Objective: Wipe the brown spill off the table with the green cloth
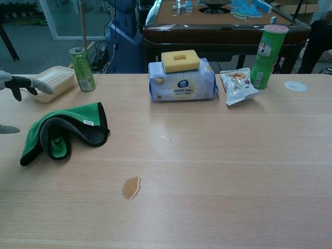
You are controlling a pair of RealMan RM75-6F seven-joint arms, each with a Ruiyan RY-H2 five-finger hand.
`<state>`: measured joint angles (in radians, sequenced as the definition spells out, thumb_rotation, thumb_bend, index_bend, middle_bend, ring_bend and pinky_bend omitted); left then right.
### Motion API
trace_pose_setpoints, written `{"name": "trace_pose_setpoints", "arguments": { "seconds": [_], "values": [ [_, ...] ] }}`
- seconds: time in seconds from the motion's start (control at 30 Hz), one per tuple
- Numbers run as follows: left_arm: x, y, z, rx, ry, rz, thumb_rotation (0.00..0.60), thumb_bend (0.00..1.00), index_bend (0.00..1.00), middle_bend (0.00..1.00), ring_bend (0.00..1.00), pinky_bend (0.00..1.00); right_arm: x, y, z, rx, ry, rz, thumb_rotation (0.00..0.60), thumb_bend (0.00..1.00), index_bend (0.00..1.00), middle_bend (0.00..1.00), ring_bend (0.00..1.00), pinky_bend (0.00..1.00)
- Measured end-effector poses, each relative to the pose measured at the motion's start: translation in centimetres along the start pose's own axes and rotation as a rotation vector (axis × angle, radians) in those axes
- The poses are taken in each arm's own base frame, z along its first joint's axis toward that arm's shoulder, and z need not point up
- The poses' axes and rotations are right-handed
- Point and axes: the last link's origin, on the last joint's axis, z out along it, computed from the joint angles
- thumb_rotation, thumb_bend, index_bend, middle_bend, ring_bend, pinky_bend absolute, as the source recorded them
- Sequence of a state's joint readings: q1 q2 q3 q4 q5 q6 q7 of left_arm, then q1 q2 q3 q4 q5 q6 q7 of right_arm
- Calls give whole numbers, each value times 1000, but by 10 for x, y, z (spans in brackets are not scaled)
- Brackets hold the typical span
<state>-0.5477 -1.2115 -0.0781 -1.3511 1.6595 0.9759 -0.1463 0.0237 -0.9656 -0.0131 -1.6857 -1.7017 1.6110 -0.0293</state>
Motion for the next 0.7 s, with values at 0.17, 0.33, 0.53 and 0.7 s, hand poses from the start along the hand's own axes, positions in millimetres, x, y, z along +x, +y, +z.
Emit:
{"name": "trace_pose_setpoints", "arguments": {
  "seconds": [0.17,0.33,0.53,0.7],
  "values": [
    [-3,-6,21,-6,-25,56,600,193,84,90,152,273,-2,1,-1,-8,-11,2,600,289,292,261,215,169],
    [-10,-13,40,-8,-57,116,600,193,84,83,152,273,-1,1,0,-14,-14,-2,600,288,291,261,214,169],
    [-20,-21,54,-2,-81,151,600,193,84,80,152,273,-1,1,-1,-23,-16,-8,600,288,291,261,215,169],
    [-28,-25,63,0,-103,169,600,193,85,77,152,273,0,0,0,-27,-18,-11,600,289,291,261,214,169]
  ]
}}
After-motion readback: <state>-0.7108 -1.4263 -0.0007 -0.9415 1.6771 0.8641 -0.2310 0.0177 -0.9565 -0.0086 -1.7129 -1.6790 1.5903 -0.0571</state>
